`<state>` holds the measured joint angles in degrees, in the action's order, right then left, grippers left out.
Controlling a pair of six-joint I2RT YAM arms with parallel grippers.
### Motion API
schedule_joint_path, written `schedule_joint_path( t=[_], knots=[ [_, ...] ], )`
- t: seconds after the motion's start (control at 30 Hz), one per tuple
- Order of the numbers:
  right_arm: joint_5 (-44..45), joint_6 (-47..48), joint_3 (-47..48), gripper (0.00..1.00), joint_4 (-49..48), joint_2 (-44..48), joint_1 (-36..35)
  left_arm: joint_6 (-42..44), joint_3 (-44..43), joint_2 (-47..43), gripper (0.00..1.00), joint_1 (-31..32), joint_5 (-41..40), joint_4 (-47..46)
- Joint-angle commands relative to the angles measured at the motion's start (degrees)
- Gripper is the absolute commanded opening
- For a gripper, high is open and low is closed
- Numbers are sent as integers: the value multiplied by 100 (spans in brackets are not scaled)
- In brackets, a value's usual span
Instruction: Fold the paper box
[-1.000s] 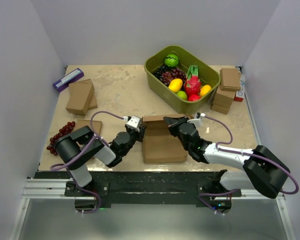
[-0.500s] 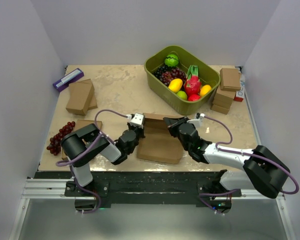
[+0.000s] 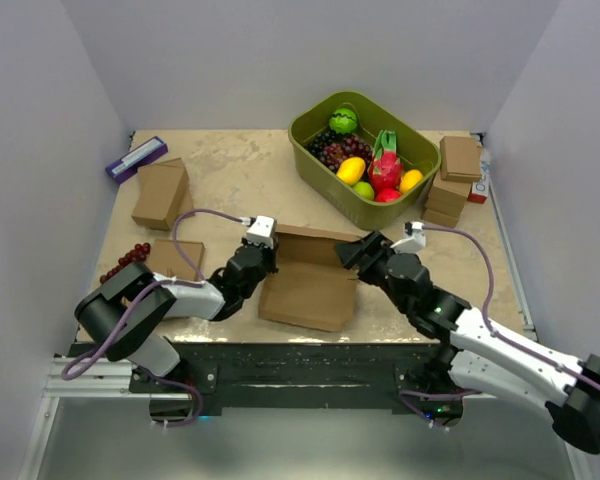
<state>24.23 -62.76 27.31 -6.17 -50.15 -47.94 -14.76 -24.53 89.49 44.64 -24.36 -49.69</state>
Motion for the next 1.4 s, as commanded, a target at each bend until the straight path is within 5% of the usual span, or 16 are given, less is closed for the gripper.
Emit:
schedule_joint_path(
  t=[0.0,0.2,0.37,0.77,0.9,0.93,1.07,1.37],
  knots=[
    [-86,1020,362,81,2143,1057,-5,-430,-104,-528,0,-263,607,1276],
    [556,1512,319,80,3333,1570,-22,-431,-183,-986,0,-369,853,2024],
    [136,2205,214,69,2737,1026,-13,-440,-306,-1127,0,-395,942,2438],
    [478,2295,-524,59,1498,717,-13,-290,-166,-1373,0,-404,1284,2271],
    [320,2514,-744,41,891,656,-5,-229,-105,-1461,0,-404,1460,2140],
    [215,2584,-771,27,733,638,-13,-237,-87,-1470,0,-404,1460,2104],
    [187,2550,-692,6,819,682,-13,-255,-87,-1426,0,-404,1233,2077],
    [117,2488,-481,0,1294,945,-13,17,-359,-1180,0,-351,117,2437]
  ],
)
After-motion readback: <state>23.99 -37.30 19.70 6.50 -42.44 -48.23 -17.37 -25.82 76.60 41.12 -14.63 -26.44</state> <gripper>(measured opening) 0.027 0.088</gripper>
